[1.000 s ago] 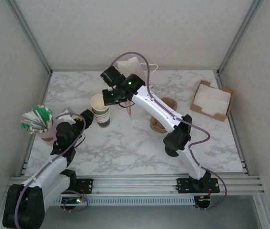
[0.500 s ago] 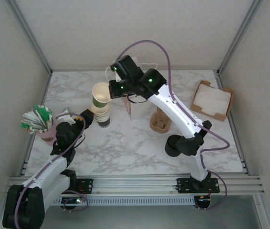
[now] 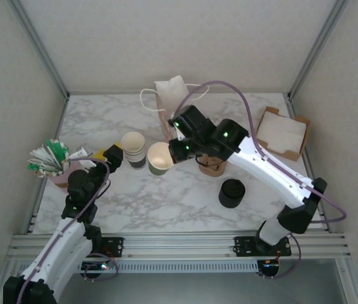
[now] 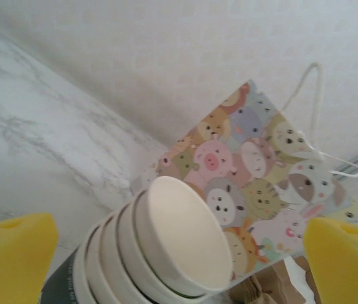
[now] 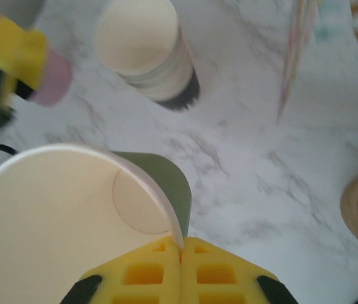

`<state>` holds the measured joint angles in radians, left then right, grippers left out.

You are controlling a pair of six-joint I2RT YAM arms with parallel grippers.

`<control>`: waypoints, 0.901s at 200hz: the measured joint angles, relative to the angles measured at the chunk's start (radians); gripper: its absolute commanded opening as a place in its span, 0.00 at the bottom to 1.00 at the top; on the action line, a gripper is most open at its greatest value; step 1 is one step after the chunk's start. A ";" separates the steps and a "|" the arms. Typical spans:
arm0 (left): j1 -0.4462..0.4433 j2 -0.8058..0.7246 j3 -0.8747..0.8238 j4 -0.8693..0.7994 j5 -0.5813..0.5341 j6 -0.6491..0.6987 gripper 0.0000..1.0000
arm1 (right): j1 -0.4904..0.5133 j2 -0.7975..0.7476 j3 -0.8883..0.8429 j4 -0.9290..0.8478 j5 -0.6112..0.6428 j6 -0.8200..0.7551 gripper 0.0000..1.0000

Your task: Pack the takeout coffee

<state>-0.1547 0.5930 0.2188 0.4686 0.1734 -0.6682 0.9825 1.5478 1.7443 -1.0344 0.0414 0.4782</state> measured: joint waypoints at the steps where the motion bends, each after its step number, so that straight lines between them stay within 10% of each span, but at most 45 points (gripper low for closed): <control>1: -0.003 -0.003 0.000 -0.002 -0.002 0.002 1.00 | 0.000 -0.005 -0.013 0.003 0.001 0.001 0.02; 115: -0.495 0.148 0.079 -0.006 -0.254 0.231 1.00 | -0.007 -0.119 -0.619 0.225 0.083 0.154 0.04; 180: -0.578 0.238 0.115 0.021 -0.308 0.300 1.00 | -0.035 -0.119 -0.689 0.283 0.089 0.178 0.23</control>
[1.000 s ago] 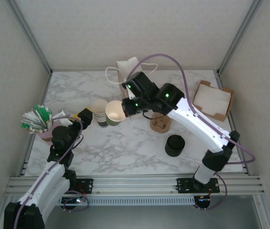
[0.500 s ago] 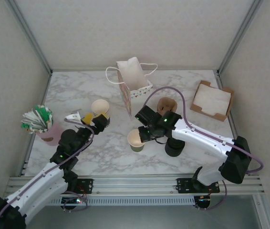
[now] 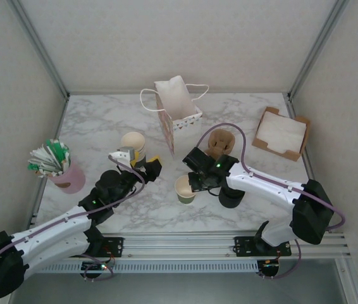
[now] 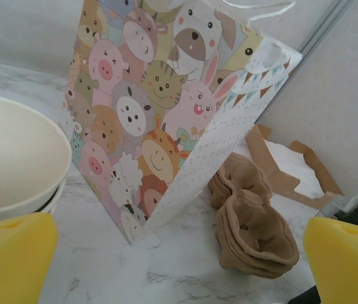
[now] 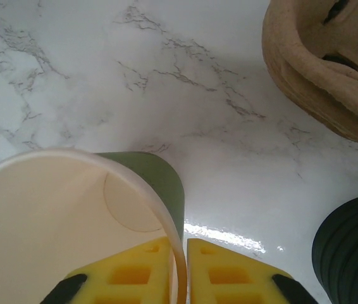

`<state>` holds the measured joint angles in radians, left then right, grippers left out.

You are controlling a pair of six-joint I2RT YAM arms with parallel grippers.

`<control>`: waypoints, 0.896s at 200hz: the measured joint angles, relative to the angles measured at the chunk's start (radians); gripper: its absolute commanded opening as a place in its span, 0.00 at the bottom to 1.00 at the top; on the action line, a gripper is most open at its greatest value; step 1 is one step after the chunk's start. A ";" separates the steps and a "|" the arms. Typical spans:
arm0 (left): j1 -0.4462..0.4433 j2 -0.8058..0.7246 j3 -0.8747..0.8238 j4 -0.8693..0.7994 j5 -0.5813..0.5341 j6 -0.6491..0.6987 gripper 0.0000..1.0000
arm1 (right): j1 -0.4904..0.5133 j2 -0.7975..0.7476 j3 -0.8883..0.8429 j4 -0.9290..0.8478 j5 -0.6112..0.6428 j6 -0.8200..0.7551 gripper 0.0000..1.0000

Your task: Pack the takeout coffee

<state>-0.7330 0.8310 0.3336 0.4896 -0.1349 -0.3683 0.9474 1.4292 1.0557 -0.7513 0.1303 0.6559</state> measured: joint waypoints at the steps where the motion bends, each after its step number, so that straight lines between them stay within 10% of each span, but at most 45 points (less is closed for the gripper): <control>1: 0.000 0.000 0.000 0.000 0.000 0.000 1.00 | 0.000 0.000 0.000 0.000 0.000 0.000 0.23; 111: -0.123 0.060 0.053 0.000 -0.076 0.077 1.00 | -0.005 -0.151 0.009 -0.094 0.059 0.016 0.98; 179: -0.189 0.166 0.095 0.008 -0.098 0.088 1.00 | -0.008 -0.356 0.034 -0.278 0.209 0.109 0.99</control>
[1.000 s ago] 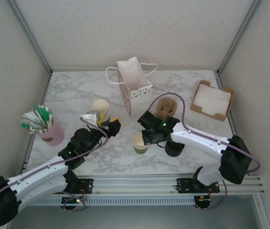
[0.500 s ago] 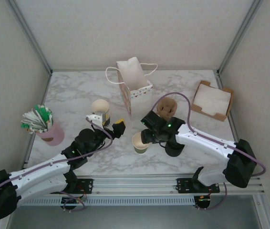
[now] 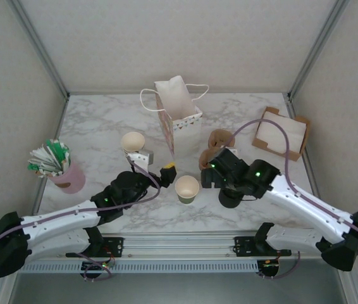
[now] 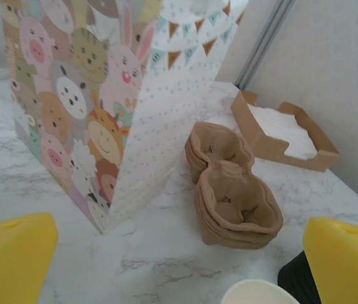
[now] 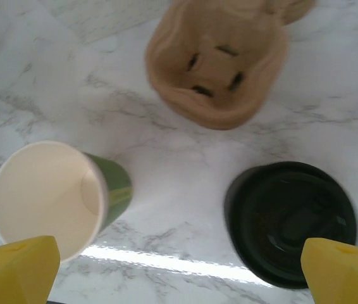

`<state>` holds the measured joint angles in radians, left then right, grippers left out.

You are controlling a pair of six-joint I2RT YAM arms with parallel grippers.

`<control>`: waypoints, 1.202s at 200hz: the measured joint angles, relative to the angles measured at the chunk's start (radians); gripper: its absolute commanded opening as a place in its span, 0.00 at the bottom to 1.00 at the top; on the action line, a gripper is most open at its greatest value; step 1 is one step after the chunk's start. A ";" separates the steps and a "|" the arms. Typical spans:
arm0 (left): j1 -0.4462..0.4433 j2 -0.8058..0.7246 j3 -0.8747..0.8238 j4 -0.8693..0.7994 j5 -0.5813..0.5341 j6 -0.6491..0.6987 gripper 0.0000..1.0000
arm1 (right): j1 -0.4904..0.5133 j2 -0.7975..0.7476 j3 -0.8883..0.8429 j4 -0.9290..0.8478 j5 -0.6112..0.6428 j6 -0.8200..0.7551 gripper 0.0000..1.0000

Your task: Pack the takeout coffee

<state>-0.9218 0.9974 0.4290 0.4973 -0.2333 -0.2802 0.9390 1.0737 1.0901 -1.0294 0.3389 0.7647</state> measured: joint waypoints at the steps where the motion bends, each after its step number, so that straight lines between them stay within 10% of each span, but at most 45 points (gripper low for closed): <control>1: -0.001 0.003 0.001 0.000 0.000 0.000 1.00 | 0.000 -0.005 0.000 -0.007 0.006 0.007 0.99; 96: -0.052 0.147 0.063 0.008 0.024 0.012 1.00 | -0.118 -0.151 -0.044 -0.217 0.127 0.181 0.99; 240: -0.052 0.142 0.074 0.013 0.010 0.023 1.00 | -0.293 0.037 -0.121 -0.032 -0.111 -0.054 0.91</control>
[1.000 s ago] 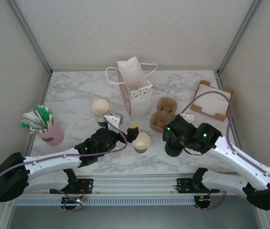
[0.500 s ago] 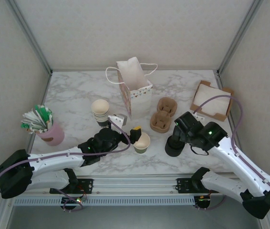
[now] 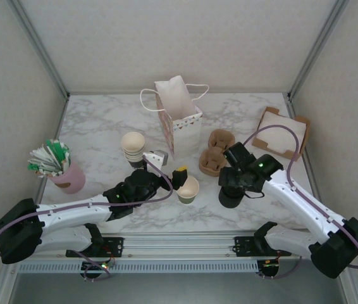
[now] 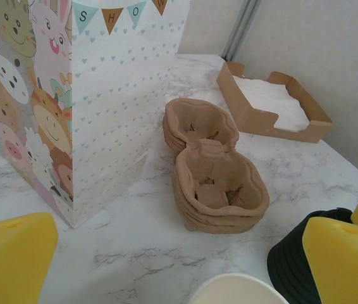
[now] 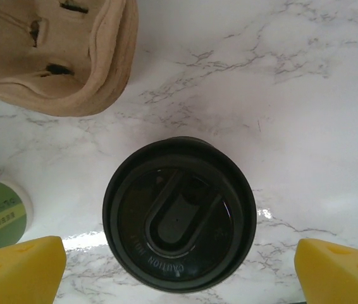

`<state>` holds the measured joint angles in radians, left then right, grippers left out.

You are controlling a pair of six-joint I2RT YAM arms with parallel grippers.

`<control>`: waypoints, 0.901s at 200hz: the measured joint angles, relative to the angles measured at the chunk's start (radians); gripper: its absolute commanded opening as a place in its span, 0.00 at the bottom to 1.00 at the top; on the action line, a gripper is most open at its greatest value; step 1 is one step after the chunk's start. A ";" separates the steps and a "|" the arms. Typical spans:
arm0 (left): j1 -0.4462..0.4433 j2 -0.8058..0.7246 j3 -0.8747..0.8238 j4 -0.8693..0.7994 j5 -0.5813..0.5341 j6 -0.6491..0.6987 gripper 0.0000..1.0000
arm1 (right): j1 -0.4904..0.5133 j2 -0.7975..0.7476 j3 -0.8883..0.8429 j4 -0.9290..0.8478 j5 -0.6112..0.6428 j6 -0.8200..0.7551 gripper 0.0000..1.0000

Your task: Pack the takeout coffee

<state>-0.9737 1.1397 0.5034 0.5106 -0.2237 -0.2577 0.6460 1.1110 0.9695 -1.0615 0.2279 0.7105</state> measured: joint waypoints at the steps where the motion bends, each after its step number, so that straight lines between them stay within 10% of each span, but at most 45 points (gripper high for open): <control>1: 0.000 0.000 0.000 0.000 0.000 0.000 1.00 | 0.000 0.001 -0.001 0.000 -0.001 0.000 0.91; 180: 0.000 -0.015 0.000 -0.017 -0.010 0.001 1.00 | -0.067 0.101 -0.076 0.108 -0.075 -0.039 0.85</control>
<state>-0.9737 1.1244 0.5034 0.4934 -0.2333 -0.2569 0.5793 1.2121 0.8936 -0.9531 0.1528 0.6716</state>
